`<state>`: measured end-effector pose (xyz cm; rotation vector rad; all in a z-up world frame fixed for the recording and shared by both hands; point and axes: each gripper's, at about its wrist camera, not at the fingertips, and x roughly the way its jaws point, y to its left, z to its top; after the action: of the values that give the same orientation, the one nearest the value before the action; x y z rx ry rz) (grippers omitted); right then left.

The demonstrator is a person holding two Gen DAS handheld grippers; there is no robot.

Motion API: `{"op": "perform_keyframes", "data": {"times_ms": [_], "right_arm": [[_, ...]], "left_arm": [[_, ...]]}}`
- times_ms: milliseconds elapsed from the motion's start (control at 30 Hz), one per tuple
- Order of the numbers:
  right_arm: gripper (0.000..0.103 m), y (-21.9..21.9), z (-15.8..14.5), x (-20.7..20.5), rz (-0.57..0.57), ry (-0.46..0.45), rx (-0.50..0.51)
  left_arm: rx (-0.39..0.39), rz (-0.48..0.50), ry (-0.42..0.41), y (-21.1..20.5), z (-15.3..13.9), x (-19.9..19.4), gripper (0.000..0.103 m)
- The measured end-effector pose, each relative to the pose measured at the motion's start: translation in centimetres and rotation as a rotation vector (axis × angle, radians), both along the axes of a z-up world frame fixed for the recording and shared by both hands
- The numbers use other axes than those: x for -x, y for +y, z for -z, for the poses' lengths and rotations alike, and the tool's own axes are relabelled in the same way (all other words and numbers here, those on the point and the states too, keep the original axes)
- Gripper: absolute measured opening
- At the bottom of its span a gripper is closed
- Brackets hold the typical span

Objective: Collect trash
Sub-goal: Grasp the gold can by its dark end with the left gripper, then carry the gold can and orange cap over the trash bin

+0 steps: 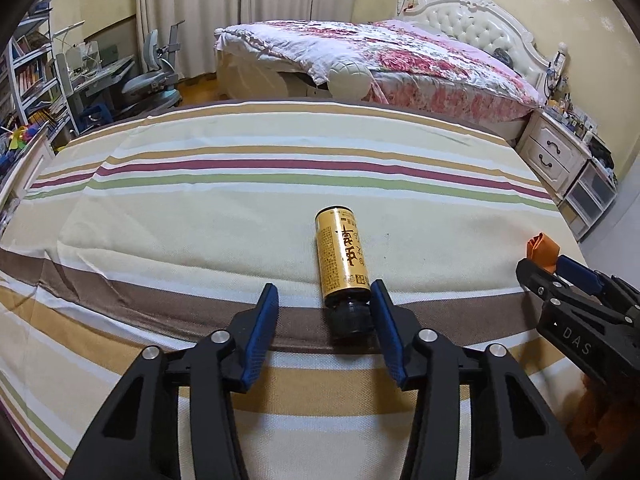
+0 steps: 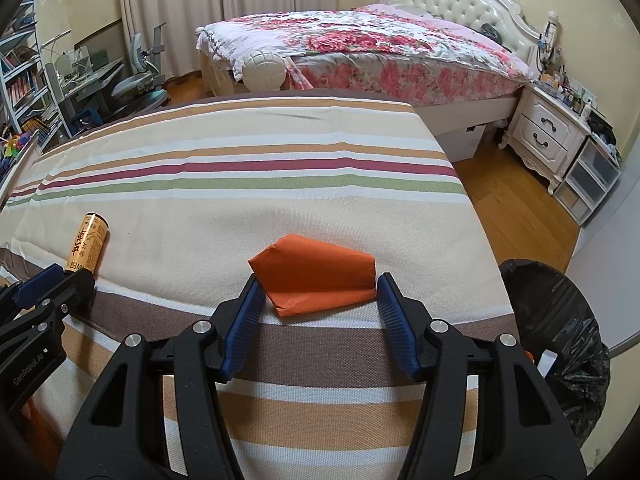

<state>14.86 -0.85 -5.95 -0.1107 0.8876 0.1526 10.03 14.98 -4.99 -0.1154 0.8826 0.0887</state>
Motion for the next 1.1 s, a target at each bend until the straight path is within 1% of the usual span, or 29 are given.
{"op": "perform_keyframes", "data": {"times_ms": [67,167,533,733,933,1100], "right_arm": [[0.058,0.0,0.0,0.0,0.000,0.000,0.001],[0.058,0.0,0.0,0.0,0.000,-0.001,0.001],[0.056,0.2,-0.2,-0.1,0.001,-0.004,0.012],[0.055,0.1,-0.4,0.7,0.005,-0.004,0.024],[0.055,0.2,-0.3,2.1,-0.004,-0.005,0.038],[0.055,-0.3,-0.5,3.9,0.001,-0.012,0.026]], "left_arm": [[-0.011,0.012,-0.002,-0.1,0.0,0.0,0.034],[-0.019,0.025,-0.005,-0.2,0.1,0.0,0.025],[-0.034,0.051,-0.013,-0.6,0.2,-0.1,0.025],[-0.034,0.050,-0.011,-0.6,0.2,0.0,0.025],[-0.038,0.052,-0.013,-0.7,0.1,0.2,0.025],[-0.026,0.056,-0.015,-0.9,0.1,1.3,0.025]]}}
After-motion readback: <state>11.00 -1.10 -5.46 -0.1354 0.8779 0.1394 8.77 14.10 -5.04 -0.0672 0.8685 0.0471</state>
